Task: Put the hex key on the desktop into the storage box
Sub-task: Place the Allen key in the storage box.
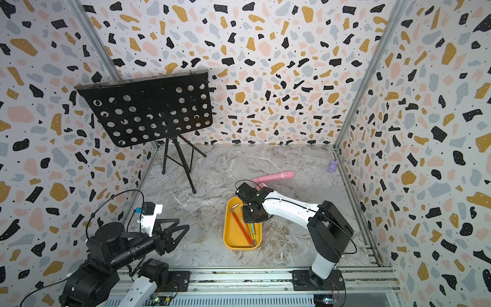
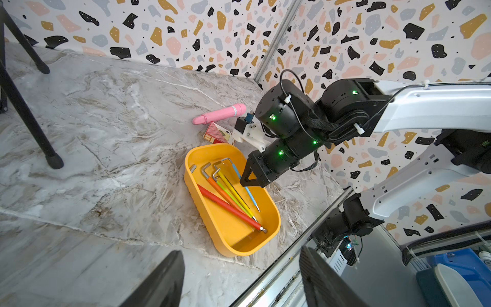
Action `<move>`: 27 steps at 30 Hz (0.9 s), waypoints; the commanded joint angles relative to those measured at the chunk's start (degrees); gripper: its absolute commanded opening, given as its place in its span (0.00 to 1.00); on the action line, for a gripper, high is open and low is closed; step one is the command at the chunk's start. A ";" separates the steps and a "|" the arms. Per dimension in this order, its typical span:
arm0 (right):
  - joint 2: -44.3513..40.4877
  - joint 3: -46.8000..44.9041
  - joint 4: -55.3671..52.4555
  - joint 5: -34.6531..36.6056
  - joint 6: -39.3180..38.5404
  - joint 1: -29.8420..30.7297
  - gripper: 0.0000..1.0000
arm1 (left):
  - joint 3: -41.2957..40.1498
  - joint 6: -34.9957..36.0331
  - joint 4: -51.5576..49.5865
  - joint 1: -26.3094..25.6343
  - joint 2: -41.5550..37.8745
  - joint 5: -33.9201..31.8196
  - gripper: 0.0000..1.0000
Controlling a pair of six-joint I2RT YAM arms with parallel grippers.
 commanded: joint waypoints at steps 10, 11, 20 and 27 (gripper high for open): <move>2.78 0.45 -0.16 0.18 -0.27 -0.68 0.00 | -0.31 0.72 2.87 0.34 0.14 0.50 0.72; 2.88 0.52 -0.19 0.27 -0.37 -0.78 0.00 | -0.32 0.70 2.90 0.40 0.15 0.47 0.73; 3.74 0.44 -0.16 -0.11 -0.56 -1.00 0.08 | -0.33 0.74 2.90 0.40 0.23 0.49 0.72; 2.69 0.09 0.50 0.01 -0.42 -1.05 0.30 | -0.35 0.70 2.90 0.42 0.23 0.42 0.72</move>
